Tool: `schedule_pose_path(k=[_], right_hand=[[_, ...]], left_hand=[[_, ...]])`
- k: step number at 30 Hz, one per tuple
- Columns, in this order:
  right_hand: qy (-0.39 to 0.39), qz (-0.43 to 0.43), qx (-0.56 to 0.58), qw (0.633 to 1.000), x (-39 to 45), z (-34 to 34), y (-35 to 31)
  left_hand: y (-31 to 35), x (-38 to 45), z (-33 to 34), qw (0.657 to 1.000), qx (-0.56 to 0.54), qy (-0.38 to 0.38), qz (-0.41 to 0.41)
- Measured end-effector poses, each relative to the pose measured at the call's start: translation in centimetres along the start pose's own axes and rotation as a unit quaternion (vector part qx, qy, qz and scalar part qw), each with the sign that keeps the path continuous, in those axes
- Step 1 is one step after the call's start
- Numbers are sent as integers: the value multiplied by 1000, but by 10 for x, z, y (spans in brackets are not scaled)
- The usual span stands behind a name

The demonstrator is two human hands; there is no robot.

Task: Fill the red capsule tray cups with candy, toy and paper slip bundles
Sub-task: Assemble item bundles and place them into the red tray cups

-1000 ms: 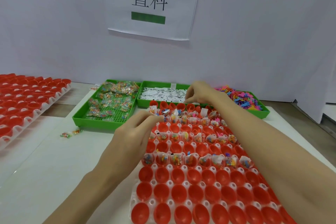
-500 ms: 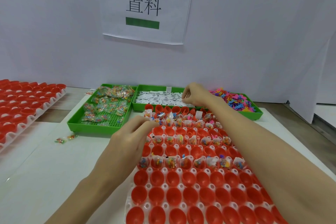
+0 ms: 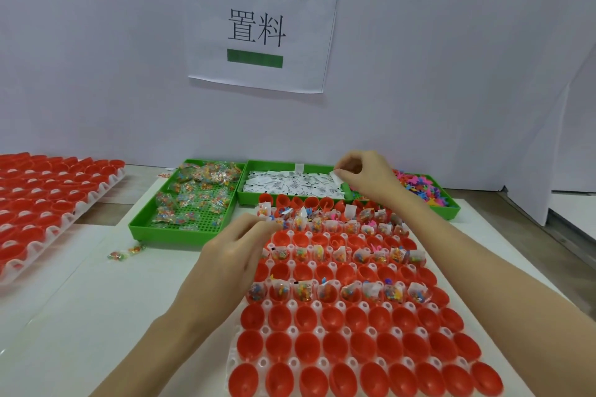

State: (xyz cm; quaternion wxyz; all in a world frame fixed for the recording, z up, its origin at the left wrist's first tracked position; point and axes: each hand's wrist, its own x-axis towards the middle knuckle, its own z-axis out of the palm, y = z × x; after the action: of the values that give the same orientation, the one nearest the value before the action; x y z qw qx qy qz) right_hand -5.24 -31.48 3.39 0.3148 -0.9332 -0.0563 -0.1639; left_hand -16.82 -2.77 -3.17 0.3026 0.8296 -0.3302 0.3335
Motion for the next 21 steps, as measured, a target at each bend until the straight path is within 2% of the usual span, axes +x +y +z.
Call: schedule_pose_path(k=[8,11,14,17,21], right_hand=[[62,-9,144,988,-104,-36,-32],[79,-2,186,979,-143,-34,-37],[88,27,216,972,-165,-27,-38],[65,28,245,967,-171,-22,-39],[27,1,248,968,-175,-17,-46]], left_hand=[[18,4,-5,996,-70,31,-40],[27,6,-6,987,-136,42,-78],[36,7,-5,959,-243,24,-145],[46,8,-7,909,-366,-11,-201],[57,7,-8,867,-436,-51,-237]])
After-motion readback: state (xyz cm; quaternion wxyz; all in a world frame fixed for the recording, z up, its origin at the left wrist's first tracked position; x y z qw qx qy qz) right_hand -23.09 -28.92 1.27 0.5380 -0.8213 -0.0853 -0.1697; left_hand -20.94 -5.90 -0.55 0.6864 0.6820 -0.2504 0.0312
